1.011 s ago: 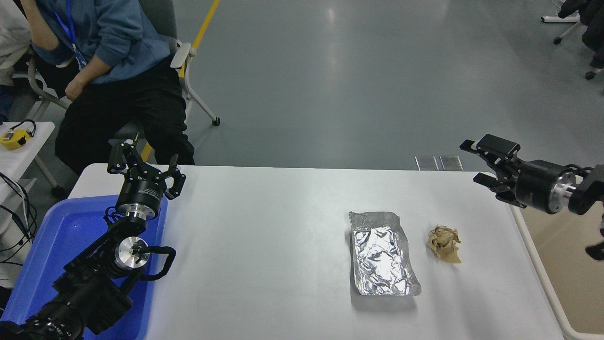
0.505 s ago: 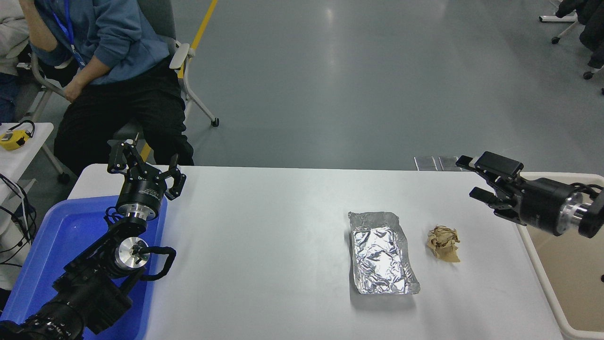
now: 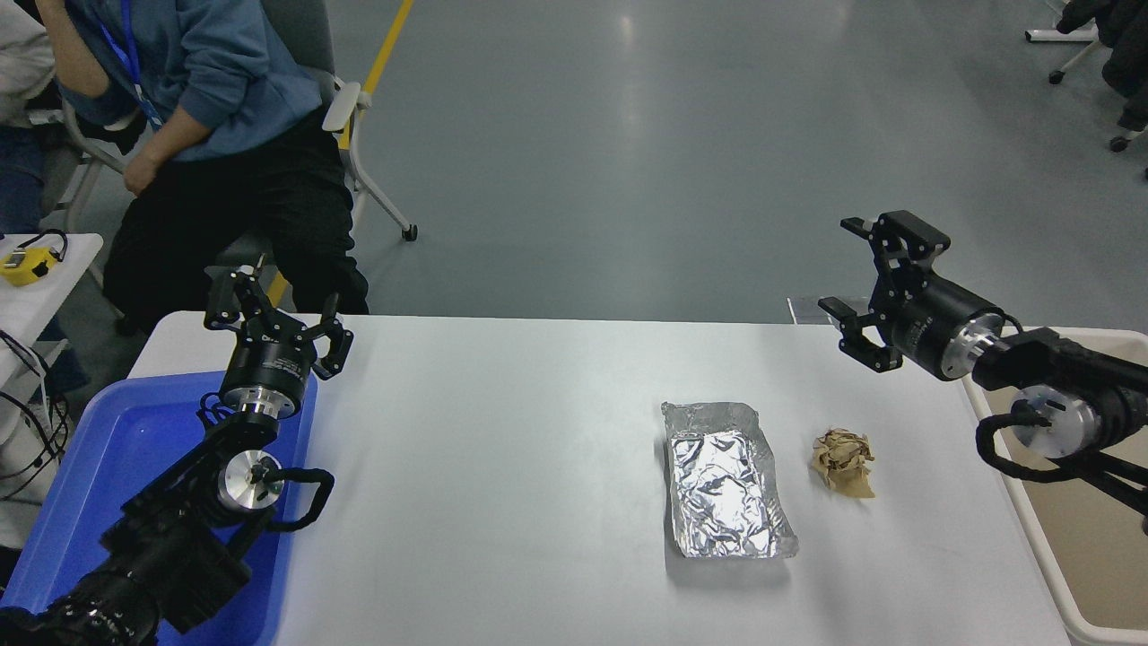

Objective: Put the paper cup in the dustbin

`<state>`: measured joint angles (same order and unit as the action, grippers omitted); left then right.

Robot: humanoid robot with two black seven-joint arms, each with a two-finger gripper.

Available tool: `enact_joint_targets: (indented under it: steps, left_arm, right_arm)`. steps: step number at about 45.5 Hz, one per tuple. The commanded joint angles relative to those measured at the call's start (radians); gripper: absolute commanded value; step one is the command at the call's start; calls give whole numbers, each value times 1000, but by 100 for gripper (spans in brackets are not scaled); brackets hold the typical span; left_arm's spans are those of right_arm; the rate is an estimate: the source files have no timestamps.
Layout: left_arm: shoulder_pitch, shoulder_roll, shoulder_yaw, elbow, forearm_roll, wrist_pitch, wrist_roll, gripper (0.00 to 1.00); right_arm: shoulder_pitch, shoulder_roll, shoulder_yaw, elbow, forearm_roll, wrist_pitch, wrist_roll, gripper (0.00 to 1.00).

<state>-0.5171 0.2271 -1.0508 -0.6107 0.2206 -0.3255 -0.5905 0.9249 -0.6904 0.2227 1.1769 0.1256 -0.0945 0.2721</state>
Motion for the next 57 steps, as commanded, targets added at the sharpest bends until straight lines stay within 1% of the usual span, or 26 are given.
enact_joint_targets:
  steps: [1, 11, 15, 23, 26, 28, 30, 33, 57]
  left_arm:
    - [0, 0, 0, 0, 0, 0, 0, 100]
    - [0, 0, 0, 0, 0, -1, 0, 100]
    - [-1, 0, 0, 0, 0, -1, 0, 100]
    - [-1, 0, 0, 0, 0, -1, 0, 100]
    - [0, 0, 0, -1, 0, -1, 0, 100]
    - [0, 0, 0, -1, 0, 0, 0, 100]
    - [-1, 0, 0, -1, 0, -1, 0, 100]
    - [-1, 0, 0, 0, 0, -1, 0, 100]
    - [-1, -2, 0, -1, 0, -1, 0, 100]
  right_arm:
    - [6, 176, 102, -256, 189, -7, -20, 100]
    - [6, 275, 129, -417, 183, -2, -10, 100]
    - [0, 308, 182, -462, 181, -2, -8, 100]
    - [-29, 324, 231, -454, 175, 2, 9, 100]
    - [-47, 324, 228, -441, 148, 5, 67, 100]
    - [-69, 324, 227, -424, 99, 15, 102, 100]
    - [-83, 324, 230, -419, 66, 27, 111, 100]
    - [-95, 324, 231, -418, 45, 32, 114, 100]
    - [-107, 374, 267, -439, 59, 13, 105, 100]
